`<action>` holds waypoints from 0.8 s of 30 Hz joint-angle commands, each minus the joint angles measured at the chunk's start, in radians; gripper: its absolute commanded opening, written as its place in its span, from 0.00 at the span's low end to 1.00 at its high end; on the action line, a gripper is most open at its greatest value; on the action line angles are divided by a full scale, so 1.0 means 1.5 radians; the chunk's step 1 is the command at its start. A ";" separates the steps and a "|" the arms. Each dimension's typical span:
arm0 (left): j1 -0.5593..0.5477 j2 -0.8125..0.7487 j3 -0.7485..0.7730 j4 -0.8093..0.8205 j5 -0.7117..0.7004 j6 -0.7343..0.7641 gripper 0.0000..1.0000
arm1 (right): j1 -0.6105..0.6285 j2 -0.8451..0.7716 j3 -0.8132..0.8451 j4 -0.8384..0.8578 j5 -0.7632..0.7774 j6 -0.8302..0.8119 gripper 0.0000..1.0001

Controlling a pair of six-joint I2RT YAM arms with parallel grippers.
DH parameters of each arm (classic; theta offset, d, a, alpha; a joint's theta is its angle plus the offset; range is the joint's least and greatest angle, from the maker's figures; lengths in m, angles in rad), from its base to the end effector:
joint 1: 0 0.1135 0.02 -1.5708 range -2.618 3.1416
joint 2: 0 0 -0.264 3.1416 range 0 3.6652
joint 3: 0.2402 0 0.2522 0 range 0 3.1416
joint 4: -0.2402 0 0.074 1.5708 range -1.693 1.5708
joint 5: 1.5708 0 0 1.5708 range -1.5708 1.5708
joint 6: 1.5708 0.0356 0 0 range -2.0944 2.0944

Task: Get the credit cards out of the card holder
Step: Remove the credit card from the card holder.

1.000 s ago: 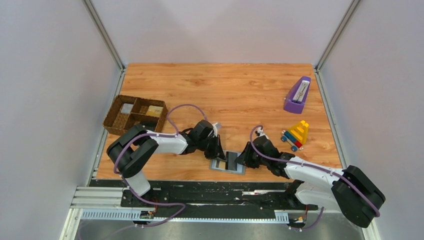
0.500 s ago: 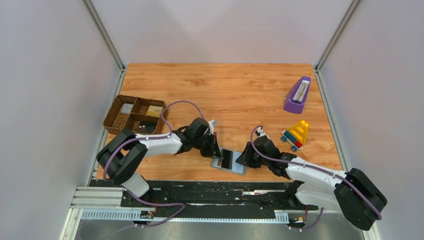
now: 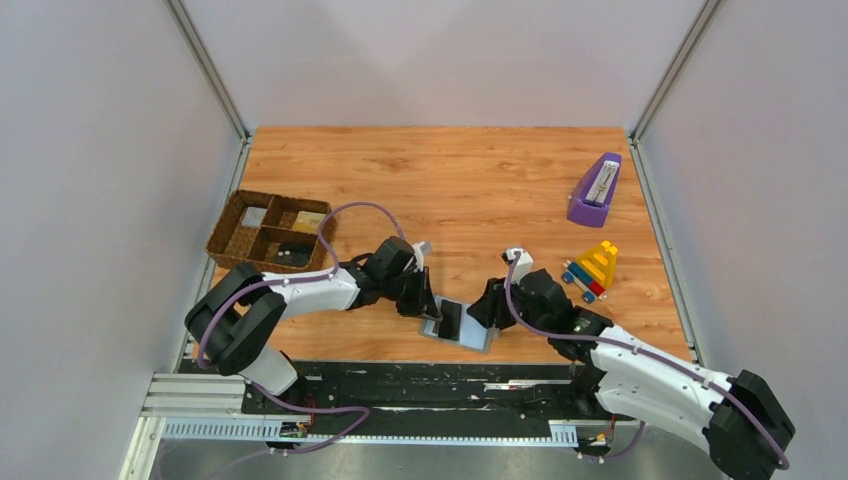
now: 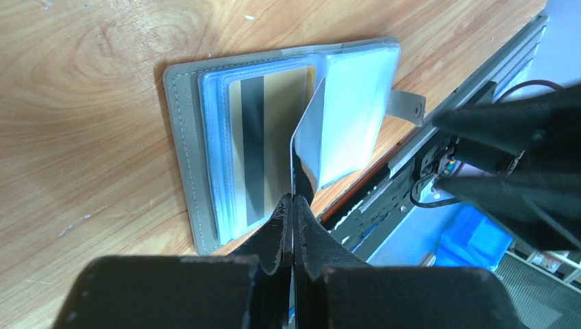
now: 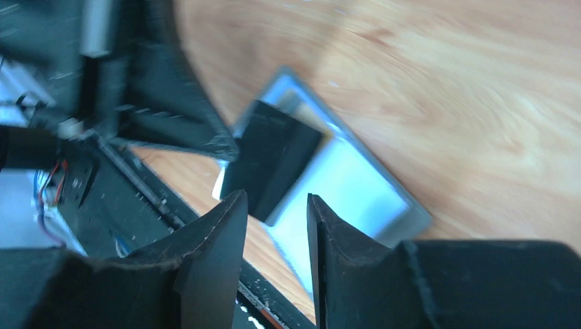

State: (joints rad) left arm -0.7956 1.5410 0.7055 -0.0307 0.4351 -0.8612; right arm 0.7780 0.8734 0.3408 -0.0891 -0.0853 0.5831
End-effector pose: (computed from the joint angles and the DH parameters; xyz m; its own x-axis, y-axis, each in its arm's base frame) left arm 0.1921 -0.2175 0.1550 -0.9837 0.0210 -0.1784 0.1420 0.6993 -0.7006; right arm 0.1268 0.1292 0.1794 -0.7585 0.0228 -0.6512 -0.3965 0.7770 0.4890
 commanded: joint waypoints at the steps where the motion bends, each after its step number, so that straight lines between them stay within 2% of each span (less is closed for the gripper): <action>1: 0.009 -0.027 -0.015 0.014 0.007 -0.003 0.00 | 0.086 -0.050 -0.017 0.133 0.019 -0.165 0.40; 6: 0.018 -0.026 -0.022 0.041 0.016 -0.036 0.00 | 0.215 -0.033 -0.032 0.176 0.166 -0.266 0.43; 13: 0.020 -0.028 -0.016 0.032 0.014 -0.039 0.00 | 0.342 0.130 0.011 0.184 0.304 -0.332 0.53; 18: 0.020 -0.026 -0.013 0.030 0.017 -0.042 0.00 | 0.400 0.230 0.037 0.208 0.402 -0.347 0.53; 24: 0.020 -0.026 -0.012 0.024 0.013 -0.047 0.00 | 0.430 0.298 0.062 0.219 0.450 -0.348 0.53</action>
State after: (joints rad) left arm -0.7696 1.5295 0.6739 -0.0036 0.4545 -0.9188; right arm 1.3972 1.2877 0.3824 0.1669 0.4843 0.0837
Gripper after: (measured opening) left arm 0.006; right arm 0.526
